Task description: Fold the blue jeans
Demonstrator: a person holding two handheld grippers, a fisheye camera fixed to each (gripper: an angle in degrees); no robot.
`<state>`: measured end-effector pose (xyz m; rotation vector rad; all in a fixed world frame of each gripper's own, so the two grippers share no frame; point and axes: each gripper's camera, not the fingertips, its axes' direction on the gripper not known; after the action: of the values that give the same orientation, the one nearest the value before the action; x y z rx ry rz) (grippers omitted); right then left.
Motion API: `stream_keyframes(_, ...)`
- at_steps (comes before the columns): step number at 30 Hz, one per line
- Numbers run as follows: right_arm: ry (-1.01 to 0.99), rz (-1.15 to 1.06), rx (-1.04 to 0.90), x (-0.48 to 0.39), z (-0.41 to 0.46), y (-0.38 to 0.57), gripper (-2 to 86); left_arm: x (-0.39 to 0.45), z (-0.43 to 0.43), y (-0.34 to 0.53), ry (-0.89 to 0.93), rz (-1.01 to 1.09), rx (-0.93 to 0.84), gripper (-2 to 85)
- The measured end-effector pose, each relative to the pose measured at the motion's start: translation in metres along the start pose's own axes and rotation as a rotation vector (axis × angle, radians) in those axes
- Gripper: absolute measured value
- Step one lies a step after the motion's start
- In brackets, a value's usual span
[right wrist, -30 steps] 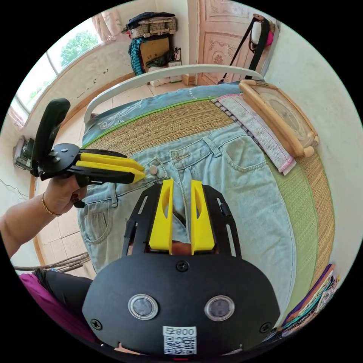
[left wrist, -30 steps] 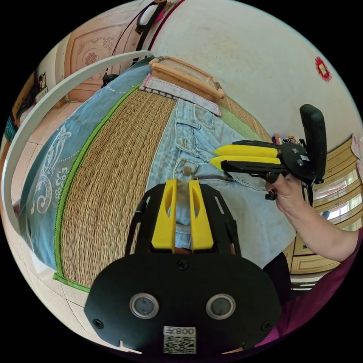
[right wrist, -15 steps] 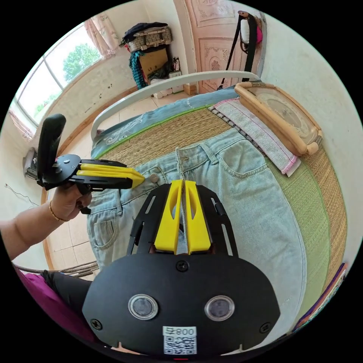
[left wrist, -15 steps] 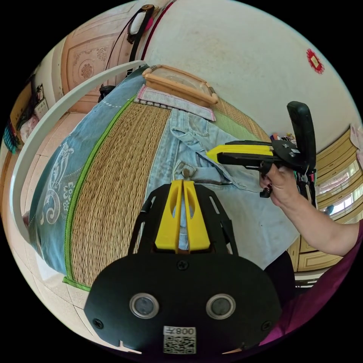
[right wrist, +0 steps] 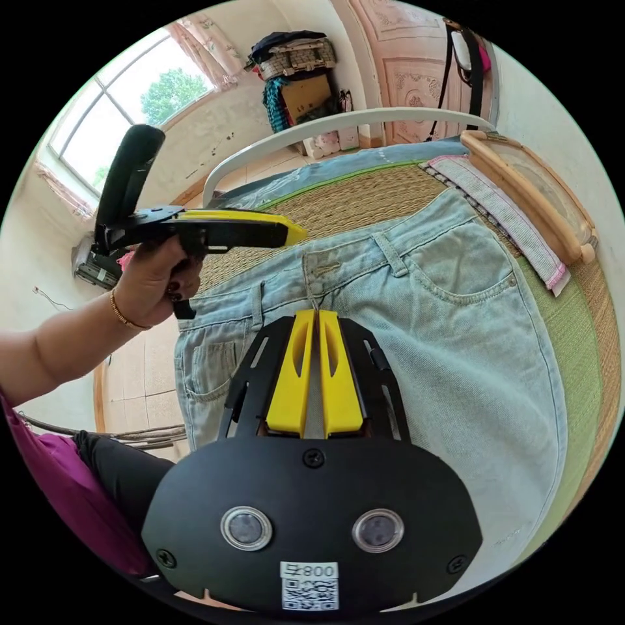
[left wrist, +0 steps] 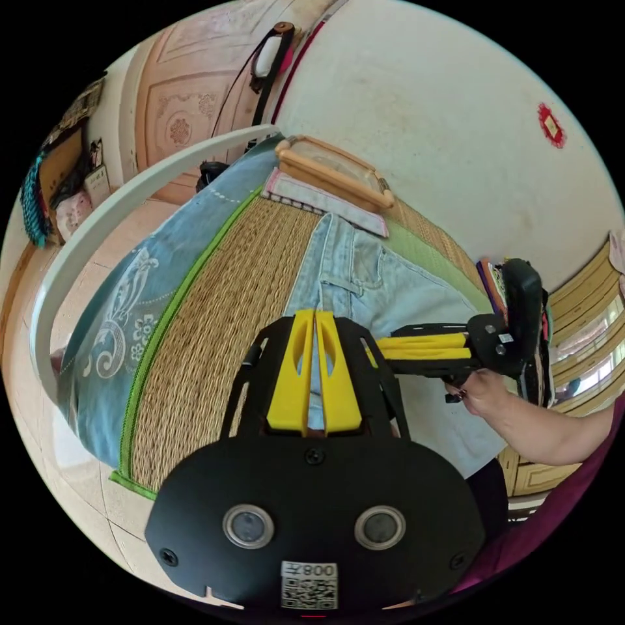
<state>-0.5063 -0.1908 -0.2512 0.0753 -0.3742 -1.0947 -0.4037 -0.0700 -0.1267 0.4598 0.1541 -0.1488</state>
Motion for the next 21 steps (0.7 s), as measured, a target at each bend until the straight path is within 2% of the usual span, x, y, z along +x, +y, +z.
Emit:
stream_keyframes(3,-0.021,0.015,-0.001,0.007,0.008,-0.003,1.3,0.020,0.018,-0.007,0.034,0.085,-0.057,0.1)
stream_keyframes(5,-0.047,0.028,0.007,0.013,0.010,-0.001,1.3,0.027,0.055,-0.006,-0.070,0.129,-0.222,0.1)
stream_keyframes(8,-0.069,0.060,0.051,0.023,-0.004,0.012,0.7,0.032,0.061,0.002,-0.083,0.166,-0.187,0.1)
stream_keyframes(12,0.033,0.149,0.076,0.041,-0.015,0.046,0.3,0.045,0.070,0.005,-0.133,0.226,-0.186,0.0)
stream_keyframes(16,0.009,0.187,0.013,0.053,0.026,0.055,0.2,0.046,0.080,0.006,-0.111,0.212,-0.183,0.0)
stream_keyframes(21,0.141,0.139,0.026,0.028,0.055,0.050,0.2,0.054,0.091,0.007,-0.139,0.228,-0.186,0.0)
